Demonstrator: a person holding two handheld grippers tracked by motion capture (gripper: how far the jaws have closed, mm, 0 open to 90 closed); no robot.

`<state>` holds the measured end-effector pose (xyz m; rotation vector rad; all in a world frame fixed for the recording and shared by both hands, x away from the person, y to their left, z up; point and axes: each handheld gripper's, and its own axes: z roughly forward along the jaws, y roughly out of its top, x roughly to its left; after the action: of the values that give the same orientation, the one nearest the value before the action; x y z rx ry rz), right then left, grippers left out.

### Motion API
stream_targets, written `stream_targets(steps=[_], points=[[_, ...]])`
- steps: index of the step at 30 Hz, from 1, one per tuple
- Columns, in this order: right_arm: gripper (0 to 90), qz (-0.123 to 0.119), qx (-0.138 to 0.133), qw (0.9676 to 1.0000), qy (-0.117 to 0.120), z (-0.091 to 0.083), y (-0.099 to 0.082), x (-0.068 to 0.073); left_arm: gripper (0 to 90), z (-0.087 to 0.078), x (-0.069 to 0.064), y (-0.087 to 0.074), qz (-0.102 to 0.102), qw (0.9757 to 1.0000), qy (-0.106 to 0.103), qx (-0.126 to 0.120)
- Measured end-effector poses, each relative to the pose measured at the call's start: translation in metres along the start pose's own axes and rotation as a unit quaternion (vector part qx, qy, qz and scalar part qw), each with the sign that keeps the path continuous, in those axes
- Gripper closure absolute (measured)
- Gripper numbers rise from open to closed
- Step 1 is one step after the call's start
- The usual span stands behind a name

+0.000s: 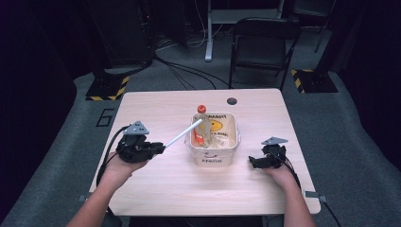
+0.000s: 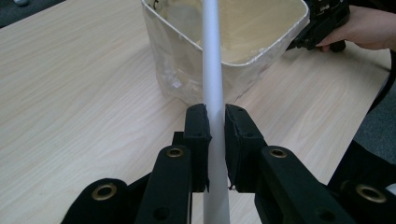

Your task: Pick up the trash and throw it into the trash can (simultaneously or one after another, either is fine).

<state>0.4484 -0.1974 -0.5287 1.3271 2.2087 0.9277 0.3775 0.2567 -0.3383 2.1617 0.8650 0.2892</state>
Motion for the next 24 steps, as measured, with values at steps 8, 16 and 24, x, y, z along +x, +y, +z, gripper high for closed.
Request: stream_targets(steps=[8, 16, 24], points=[[0.0, 0.0, 0.0, 1.0, 0.0, 0.0, 0.0, 0.0, 80.0, 0.016, -0.004, 0.013, 0.006, 0.9999, -0.01, 0.007], [0.0, 0.0, 0.0, 1.0, 0.0, 0.0, 0.0, 0.0, 80.0, 0.033, -0.004, 0.023, 0.001, 0.9998, -0.015, 0.012], [0.0, 0.0, 0.0, 1.0, 0.0, 0.0, 0.0, 0.0, 79.9, 0.048, -0.006, 0.033, 0.004, 0.9997, -0.02, 0.015]])
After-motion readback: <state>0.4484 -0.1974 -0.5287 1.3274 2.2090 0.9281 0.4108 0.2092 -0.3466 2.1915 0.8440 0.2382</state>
